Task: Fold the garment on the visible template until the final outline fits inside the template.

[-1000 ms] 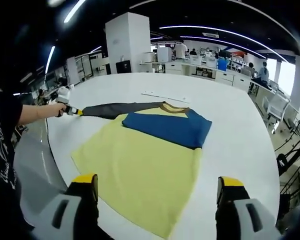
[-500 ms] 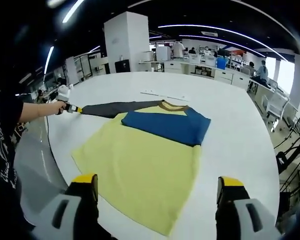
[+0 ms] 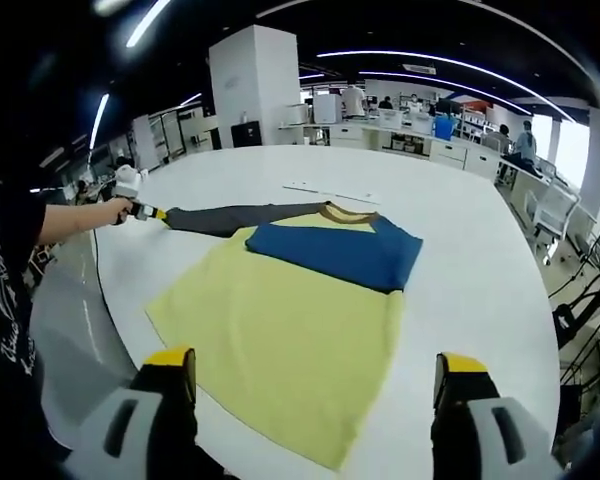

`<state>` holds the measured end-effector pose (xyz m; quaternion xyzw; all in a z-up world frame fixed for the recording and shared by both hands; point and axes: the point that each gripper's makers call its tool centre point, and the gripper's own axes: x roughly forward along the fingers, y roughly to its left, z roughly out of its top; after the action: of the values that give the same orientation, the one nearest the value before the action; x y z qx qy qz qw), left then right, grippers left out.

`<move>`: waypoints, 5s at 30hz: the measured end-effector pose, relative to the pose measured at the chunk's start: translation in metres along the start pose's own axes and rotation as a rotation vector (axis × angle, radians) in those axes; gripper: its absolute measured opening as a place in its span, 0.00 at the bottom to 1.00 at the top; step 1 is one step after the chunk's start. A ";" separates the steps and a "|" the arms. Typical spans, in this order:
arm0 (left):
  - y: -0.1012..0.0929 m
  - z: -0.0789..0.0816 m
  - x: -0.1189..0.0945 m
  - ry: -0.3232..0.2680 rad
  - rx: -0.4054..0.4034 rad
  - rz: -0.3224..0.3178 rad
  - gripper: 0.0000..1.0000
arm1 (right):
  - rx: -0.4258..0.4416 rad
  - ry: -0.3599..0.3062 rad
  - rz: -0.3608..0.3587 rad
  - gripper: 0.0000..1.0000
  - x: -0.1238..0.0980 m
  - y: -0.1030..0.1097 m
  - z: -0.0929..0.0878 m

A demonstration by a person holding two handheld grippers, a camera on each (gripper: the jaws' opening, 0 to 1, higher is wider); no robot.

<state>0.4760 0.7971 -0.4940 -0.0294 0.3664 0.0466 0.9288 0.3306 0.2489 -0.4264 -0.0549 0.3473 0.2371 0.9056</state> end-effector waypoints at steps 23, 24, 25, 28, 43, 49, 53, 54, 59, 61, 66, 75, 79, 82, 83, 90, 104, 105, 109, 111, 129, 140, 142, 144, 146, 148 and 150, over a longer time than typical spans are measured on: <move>-0.057 0.061 -0.020 -0.144 0.098 -0.101 0.00 | -0.006 -0.026 0.026 1.00 -0.010 0.005 -0.006; -0.062 0.063 -0.020 -0.149 0.099 -0.107 0.00 | -0.009 -0.021 0.026 1.00 -0.011 0.006 -0.007; -0.065 0.065 -0.021 -0.153 0.104 -0.112 0.00 | -0.011 -0.020 0.026 1.00 -0.011 0.006 -0.008; -0.075 0.071 -0.022 -0.163 0.124 -0.125 0.00 | -0.008 -0.027 0.030 1.00 -0.012 0.007 -0.008; -0.130 0.095 -0.031 -0.212 0.172 -0.215 0.00 | -0.020 -0.036 0.058 1.00 -0.012 0.014 -0.009; -0.144 0.100 -0.038 -0.227 0.215 -0.230 0.00 | -0.023 -0.043 0.068 1.00 -0.013 0.016 -0.010; -0.157 0.102 -0.040 -0.235 0.222 -0.259 0.00 | -0.024 -0.045 0.074 1.00 -0.012 0.019 -0.010; -0.160 0.102 -0.041 -0.236 0.219 -0.268 0.00 | -0.023 -0.046 0.077 1.00 -0.012 0.021 -0.010; -0.183 0.108 -0.045 -0.250 0.226 -0.308 0.00 | -0.039 -0.045 0.086 1.00 -0.012 0.026 -0.011; -0.191 0.111 -0.047 -0.260 0.223 -0.327 0.00 | -0.043 -0.047 0.088 1.00 -0.012 0.028 -0.011; -0.210 0.115 -0.051 -0.275 0.225 -0.365 0.00 | -0.064 -0.047 0.102 1.00 -0.013 0.034 -0.012; -0.242 0.119 -0.054 -0.285 0.227 -0.415 0.00 | -0.071 -0.045 0.112 1.00 -0.016 0.038 -0.016; -0.262 0.122 -0.056 -0.294 0.240 -0.443 0.00 | -0.068 -0.048 0.114 1.00 -0.017 0.038 -0.017; -0.274 0.122 -0.057 -0.296 0.249 -0.463 0.00 | -0.061 -0.057 0.112 1.00 -0.017 0.039 -0.015; -0.280 0.122 -0.057 -0.295 0.254 -0.470 0.00 | -0.058 -0.062 0.109 1.00 -0.017 0.038 -0.014; -0.311 0.121 -0.059 -0.293 0.277 -0.516 0.00 | -0.057 -0.089 0.100 1.00 -0.017 0.034 -0.005; -0.377 0.121 -0.065 -0.289 0.327 -0.625 0.00 | -0.040 -0.081 0.080 1.00 -0.014 0.024 -0.007; -0.384 0.120 -0.065 -0.287 0.321 -0.633 0.00 | -0.038 -0.080 0.079 1.00 -0.014 0.024 -0.007; -0.404 0.109 -0.065 -0.271 0.326 -0.667 0.00 | -0.023 -0.077 0.071 1.00 -0.012 0.021 -0.009; -0.412 0.104 -0.064 -0.262 0.346 -0.673 0.00 | -0.012 -0.080 0.066 1.00 -0.011 0.019 -0.008; -0.461 0.084 -0.065 -0.236 0.387 -0.768 0.00 | 0.021 -0.096 0.037 1.00 -0.015 0.010 -0.010; -0.491 0.063 -0.068 -0.208 0.399 -0.826 0.00 | 0.028 -0.087 0.041 1.00 -0.011 0.012 -0.013; -0.496 0.058 -0.068 -0.201 0.406 -0.833 0.00 | 0.033 -0.086 0.041 1.00 -0.011 0.011 -0.014; -0.501 0.052 -0.069 -0.195 0.407 -0.848 0.00 | 0.037 -0.084 0.041 1.00 -0.010 0.011 -0.016; -0.506 0.045 -0.068 -0.184 0.408 -0.855 0.00 | 0.043 -0.080 0.039 1.00 -0.010 0.010 -0.019; -0.511 0.035 -0.067 -0.170 0.421 -0.861 0.00 | 0.051 -0.080 0.038 1.00 -0.009 0.008 -0.020; -0.515 0.025 -0.063 -0.147 0.424 -0.867 0.00 | 0.061 -0.080 0.034 1.00 -0.009 0.006 -0.022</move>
<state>0.5030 0.2837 -0.4220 0.0140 0.2551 -0.4184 0.8716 0.3085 0.2449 -0.4368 -0.0119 0.3187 0.2440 0.9158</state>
